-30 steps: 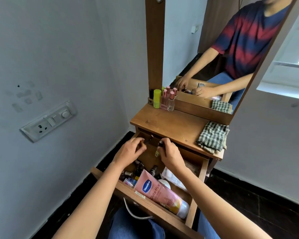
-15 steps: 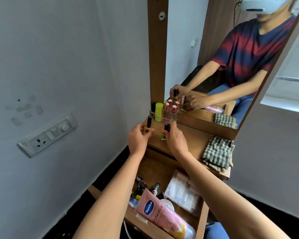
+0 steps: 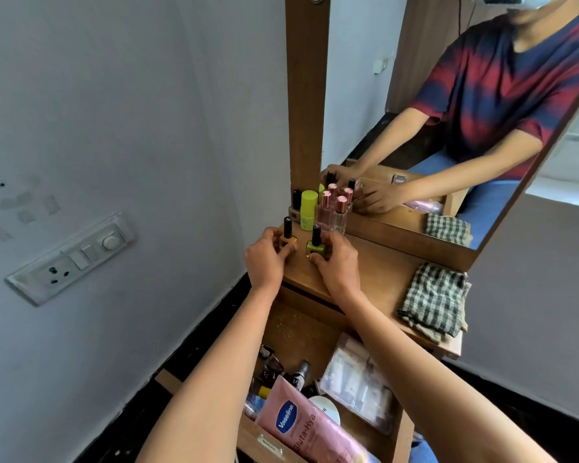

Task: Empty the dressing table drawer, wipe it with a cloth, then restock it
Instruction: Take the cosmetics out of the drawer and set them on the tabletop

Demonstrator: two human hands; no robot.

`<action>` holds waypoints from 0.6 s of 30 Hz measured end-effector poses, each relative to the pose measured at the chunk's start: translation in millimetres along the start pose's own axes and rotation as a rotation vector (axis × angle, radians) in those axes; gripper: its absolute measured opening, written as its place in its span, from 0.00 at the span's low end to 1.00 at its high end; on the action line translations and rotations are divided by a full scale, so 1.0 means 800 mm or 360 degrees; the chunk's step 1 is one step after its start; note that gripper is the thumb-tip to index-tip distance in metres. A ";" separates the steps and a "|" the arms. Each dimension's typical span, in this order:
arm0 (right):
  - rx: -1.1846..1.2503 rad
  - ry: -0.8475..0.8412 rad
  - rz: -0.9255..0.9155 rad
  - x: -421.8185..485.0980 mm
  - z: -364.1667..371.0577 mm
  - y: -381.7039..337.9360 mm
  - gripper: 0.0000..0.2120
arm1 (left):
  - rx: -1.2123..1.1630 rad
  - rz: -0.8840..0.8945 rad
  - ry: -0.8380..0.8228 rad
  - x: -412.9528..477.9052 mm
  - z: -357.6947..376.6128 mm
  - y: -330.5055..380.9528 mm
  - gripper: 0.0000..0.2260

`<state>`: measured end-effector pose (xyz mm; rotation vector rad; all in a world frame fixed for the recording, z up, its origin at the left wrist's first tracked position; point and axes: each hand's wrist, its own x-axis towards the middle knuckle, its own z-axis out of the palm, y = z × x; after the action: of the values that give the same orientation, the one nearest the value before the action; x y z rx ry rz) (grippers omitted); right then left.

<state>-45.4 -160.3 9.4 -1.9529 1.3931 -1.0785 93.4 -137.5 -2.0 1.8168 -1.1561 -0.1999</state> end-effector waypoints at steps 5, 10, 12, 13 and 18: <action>-0.0118 -0.0005 -0.0043 0.022 0.021 -0.011 0.20 | -0.0021 -0.0072 -0.0003 0.027 0.005 0.004 0.16; -0.0218 -0.0017 -0.0032 0.042 0.035 -0.016 0.18 | -0.0103 -0.0123 -0.0049 0.054 0.015 0.006 0.15; -0.0211 0.0015 -0.0007 0.048 0.040 -0.014 0.17 | -0.0154 -0.0125 -0.0039 0.061 0.020 0.006 0.15; -0.0198 0.0033 0.0018 0.050 0.040 -0.013 0.16 | -0.0168 -0.0119 -0.0036 0.062 0.022 0.007 0.14; -0.0179 0.0072 0.0092 0.057 0.046 -0.008 0.14 | -0.0179 -0.0078 -0.0034 0.067 0.033 0.003 0.13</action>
<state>-4.4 -202.1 8.3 -1.9641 1.5555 -1.0446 106.0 -196.0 2.7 1.7487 -1.0941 -0.3074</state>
